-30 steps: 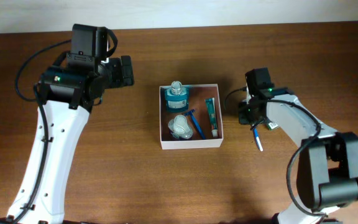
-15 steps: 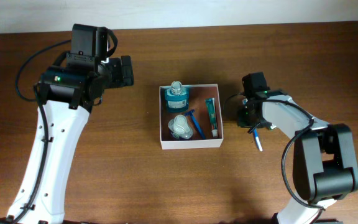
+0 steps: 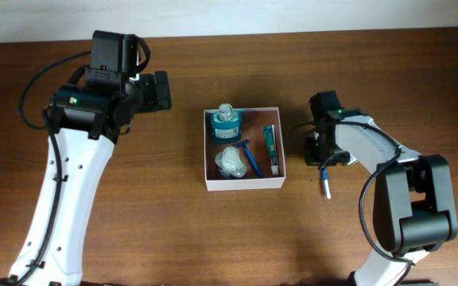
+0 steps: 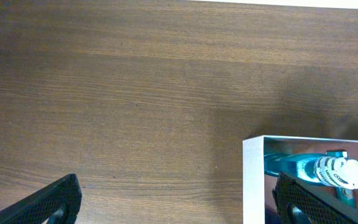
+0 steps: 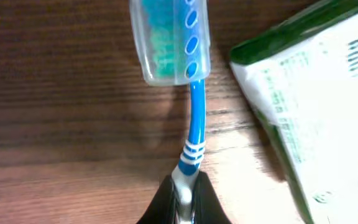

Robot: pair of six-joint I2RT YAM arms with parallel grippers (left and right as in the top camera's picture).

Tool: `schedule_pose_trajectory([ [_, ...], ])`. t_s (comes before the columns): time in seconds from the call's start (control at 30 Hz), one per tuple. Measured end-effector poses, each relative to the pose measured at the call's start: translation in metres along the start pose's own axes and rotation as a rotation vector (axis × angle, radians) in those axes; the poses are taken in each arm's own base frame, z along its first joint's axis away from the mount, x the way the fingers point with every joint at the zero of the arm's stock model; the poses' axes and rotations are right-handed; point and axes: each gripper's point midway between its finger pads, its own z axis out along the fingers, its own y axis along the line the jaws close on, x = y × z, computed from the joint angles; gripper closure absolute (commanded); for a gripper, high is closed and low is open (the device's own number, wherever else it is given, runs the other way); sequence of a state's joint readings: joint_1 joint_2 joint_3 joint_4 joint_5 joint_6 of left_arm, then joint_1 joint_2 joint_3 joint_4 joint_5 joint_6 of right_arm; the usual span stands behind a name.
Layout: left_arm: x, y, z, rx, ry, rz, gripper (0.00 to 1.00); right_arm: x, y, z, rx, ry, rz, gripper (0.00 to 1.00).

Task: Pack container
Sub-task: 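Lower the right gripper and close on the blue toothbrush handle, then lift the toothbrush and lower it into the box's right side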

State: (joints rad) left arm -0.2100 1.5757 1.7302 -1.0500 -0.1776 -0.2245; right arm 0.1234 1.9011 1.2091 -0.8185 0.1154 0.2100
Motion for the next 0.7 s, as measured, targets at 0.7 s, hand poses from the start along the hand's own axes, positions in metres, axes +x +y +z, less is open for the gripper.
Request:
schedule_pose_trajectory([
  [0.7, 0.000, 0.000, 0.000, 0.000, 0.000, 0.000, 0.00, -0.027, 0.084, -0.152, -0.214, -0.285, -0.024, 0.96],
])
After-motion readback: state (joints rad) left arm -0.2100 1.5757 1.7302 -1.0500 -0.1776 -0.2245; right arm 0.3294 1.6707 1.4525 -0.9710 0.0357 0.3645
